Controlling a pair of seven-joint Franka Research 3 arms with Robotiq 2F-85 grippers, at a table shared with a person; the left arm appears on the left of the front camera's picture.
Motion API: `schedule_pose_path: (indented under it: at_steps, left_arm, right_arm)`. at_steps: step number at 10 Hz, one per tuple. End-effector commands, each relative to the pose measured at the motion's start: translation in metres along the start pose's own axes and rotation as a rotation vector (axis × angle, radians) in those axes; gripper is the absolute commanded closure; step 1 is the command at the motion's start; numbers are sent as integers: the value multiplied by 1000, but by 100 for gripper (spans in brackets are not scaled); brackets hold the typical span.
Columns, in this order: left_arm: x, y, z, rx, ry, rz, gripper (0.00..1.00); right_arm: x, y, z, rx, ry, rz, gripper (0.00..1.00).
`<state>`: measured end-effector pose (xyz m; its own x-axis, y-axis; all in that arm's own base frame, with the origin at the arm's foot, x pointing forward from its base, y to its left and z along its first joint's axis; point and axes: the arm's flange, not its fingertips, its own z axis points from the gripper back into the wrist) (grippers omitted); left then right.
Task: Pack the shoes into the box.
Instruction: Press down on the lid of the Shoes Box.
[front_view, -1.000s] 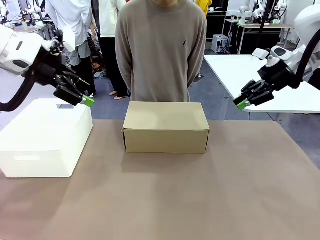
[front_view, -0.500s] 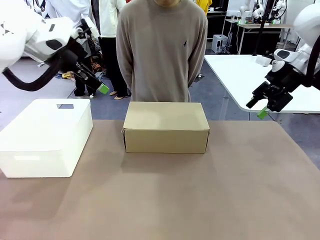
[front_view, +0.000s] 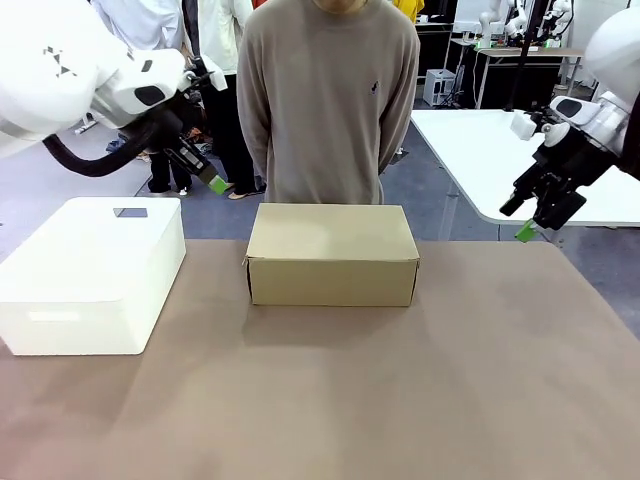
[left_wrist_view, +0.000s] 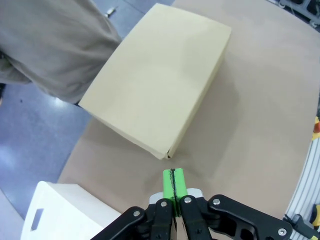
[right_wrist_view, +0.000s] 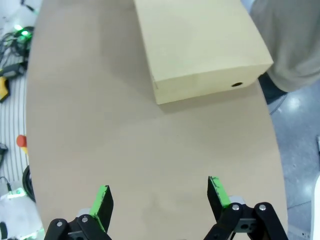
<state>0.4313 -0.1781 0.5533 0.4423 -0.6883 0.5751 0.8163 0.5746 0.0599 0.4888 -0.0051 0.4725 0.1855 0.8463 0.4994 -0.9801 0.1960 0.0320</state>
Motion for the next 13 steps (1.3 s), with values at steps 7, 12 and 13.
schedule_pose_path:
  at_steps: [7,12,13]
  left_arm:
    - [6,3,-19,4,13,24,100]
    - [16,3,-28,25,23,113,100]
    - [23,4,-35,33,34,197,100]
  right_arm:
    - [10,25,5,-77,-5,-83,3]
    - [19,36,10,-90,1,-166,3]
    - [27,43,16,-114,6,-237,3]
